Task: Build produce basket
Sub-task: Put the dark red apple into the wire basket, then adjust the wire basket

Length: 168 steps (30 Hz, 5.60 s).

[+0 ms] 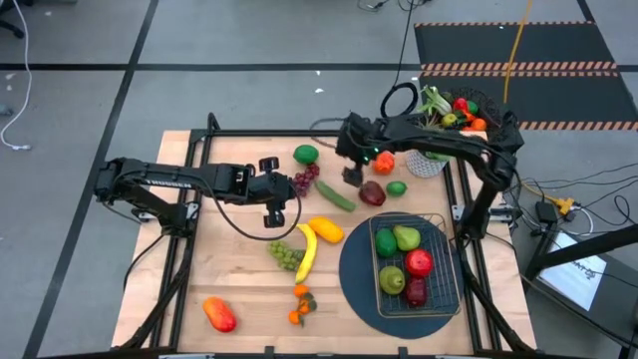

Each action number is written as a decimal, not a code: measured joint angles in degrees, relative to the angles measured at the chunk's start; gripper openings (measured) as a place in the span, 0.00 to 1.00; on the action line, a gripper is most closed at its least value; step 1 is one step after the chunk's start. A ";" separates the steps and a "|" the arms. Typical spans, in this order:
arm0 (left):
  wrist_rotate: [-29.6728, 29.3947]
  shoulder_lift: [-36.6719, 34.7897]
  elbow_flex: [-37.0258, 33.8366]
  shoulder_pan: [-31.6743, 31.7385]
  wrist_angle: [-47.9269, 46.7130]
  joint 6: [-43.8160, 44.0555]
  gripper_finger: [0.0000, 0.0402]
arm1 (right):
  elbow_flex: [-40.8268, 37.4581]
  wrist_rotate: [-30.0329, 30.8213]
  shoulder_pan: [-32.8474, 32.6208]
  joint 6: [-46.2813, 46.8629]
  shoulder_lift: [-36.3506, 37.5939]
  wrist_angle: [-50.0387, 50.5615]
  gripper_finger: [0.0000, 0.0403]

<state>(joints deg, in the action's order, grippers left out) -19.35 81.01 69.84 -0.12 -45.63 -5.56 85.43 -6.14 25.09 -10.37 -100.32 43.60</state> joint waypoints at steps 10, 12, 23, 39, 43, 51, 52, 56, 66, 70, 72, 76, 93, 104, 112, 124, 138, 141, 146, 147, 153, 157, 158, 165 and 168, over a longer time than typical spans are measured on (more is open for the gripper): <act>0.00 0.00 0.00 0.02 0.02 -0.13 0.32 | -8.08 10.83 -9.97 10.07 9.60 8.80 0.79; 0.00 0.00 0.00 0.02 0.32 -0.13 0.32 | -10.69 10.74 -10.76 12.27 10.08 6.69 0.79; 0.00 0.00 0.00 0.02 0.46 0.28 0.32 | -18.41 11.25 -11.23 23.92 9.78 0.62 0.92; 0.00 0.00 0.00 0.00 0.59 0.42 0.32 | -18.47 15.09 -11.68 27.57 5.77 -0.07 0.94; 0.00 0.00 0.00 0.00 0.57 0.55 0.32 | -18.47 14.94 -11.72 27.68 3.88 -0.12 0.93; 0.00 -0.02 0.00 0.00 0.63 0.55 0.32 | -18.40 15.10 -11.70 27.07 3.01 -0.40 0.84; 0.00 0.00 0.00 0.00 0.62 0.55 0.32 | -18.40 15.13 -11.70 27.03 3.01 -0.38 0.82; 0.00 -0.01 0.00 0.02 0.65 0.55 0.32 | -18.40 15.04 -11.70 26.79 3.02 -0.29 0.80; 0.00 -0.02 0.00 0.02 0.63 1.14 0.32 | -18.53 8.64 -12.63 26.89 8.98 0.52 0.80; 0.00 -0.02 0.00 0.02 0.59 1.12 0.32 | -18.53 8.68 -13.96 26.63 14.20 0.95 0.80; -0.01 -0.02 0.00 0.02 0.61 1.07 0.32 | -18.53 8.96 -14.44 26.74 17.04 1.89 0.80; -0.02 -0.02 0.00 0.02 0.66 1.03 0.32 | -18.53 9.25 -15.49 28.72 22.94 4.32 0.80; 0.00 -0.02 0.00 0.00 0.94 1.69 0.32 | -18.47 15.16 -26.59 49.24 40.85 24.19 0.80; 0.00 -0.02 0.00 -1.39 0.82 2.76 0.32 | -19.25 20.94 -42.39 66.18 41.67 27.77 0.80; -0.02 -0.02 0.00 -4.69 0.31 4.65 0.32 | -28.51 21.30 -51.11 79.39 41.61 26.60 0.80; -0.17 -0.02 0.00 -9.73 0.34 6.97 0.32 | -35.48 22.60 -52.21 82.90 41.66 21.84 0.82; -0.21 -0.02 0.00 -10.13 0.29 7.73 0.32 | -34.25 27.01 -52.09 77.78 46.98 18.14 0.88; -0.21 -0.02 0.00 -10.78 -0.20 8.95 0.32 | -34.23 28.94 -52.09 75.01 48.49 15.69 0.88; -0.20 -0.02 0.00 -12.37 -1.05 10.30 0.32 | -34.23 33.20 -52.07 67.10 51.01 7.80 0.88; -0.20 -0.02 0.00 -12.59 -1.02 10.53 0.32 | -34.23 33.48 -52.05 64.83 51.43 5.41 0.88; -0.22 -0.02 0.00 -13.13 -0.69 11.36 0.32 | -34.18 35.11 -52.05 45.62 53.01 -13.65 0.88; -0.58 -0.02 0.00 -12.64 1.79 11.50 0.32 | -34.16 35.02 -52.07 33.77 52.59 -24.44 0.88; -0.63 -0.02 0.00 -12.62 2.60 11.50 0.32 | -34.16 35.04 -52.07 32.61 52.29 -25.54 0.87; -0.70 -0.02 0.00 -12.64 6.20 8.19 0.32 | -34.16 35.96 -52.07 36.43 49.65 -20.25 0.84; -0.70 -0.02 0.00 -12.64 6.25 7.24 0.32 | -34.16 34.14 -52.05 39.69 48.94 -16.19 0.84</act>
<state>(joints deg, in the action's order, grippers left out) -20.05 80.99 69.84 -12.75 -39.38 1.68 51.27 28.00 -26.96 29.32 -51.38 27.41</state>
